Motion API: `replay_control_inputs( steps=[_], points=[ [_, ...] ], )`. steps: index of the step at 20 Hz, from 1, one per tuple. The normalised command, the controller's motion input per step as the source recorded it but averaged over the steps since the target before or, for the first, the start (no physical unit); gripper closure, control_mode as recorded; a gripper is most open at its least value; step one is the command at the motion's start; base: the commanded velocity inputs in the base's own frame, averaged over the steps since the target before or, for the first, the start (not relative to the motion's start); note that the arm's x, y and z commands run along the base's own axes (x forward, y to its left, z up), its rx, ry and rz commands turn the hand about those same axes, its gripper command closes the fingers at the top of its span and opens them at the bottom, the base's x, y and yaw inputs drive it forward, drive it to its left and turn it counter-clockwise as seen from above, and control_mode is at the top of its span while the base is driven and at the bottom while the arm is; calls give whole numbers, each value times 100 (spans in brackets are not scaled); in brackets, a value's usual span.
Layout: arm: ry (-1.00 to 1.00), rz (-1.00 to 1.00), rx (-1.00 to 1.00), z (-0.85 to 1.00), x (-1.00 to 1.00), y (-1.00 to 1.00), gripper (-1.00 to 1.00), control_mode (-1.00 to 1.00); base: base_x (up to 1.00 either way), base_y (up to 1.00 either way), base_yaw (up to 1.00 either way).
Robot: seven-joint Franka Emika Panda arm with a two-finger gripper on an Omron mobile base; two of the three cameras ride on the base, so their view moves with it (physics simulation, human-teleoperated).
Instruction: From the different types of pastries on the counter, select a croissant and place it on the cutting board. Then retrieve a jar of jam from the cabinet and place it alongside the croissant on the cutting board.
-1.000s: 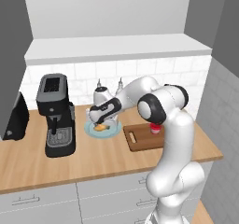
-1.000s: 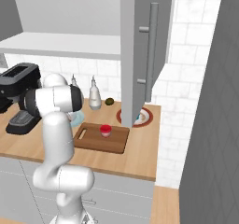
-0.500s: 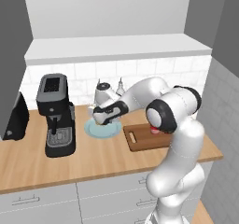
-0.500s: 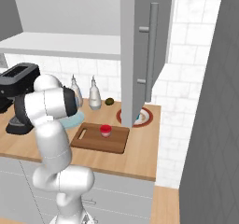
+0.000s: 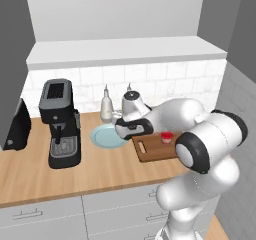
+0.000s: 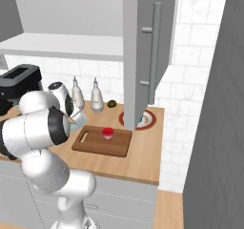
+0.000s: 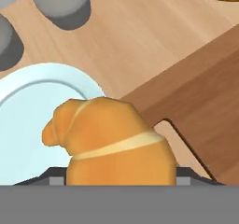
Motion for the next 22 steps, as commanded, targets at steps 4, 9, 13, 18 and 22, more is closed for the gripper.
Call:
replay_control_inputs(
  steps=[4,9,13,18,22],
  points=[
    [14,-10,12,98,0,-55,100,-100,0,0,0],
    [12,-3,0,3,-3,-29,100,-100,0,0,0],
    [8,12,-13,-23,0,-8,100,-100,0,0,0],
    [0,24,-14,-11,0,-27,100,-100,0,0,0],
    [-5,14,5,0,-23,-32,100,-100,0,0,0]
  ],
)
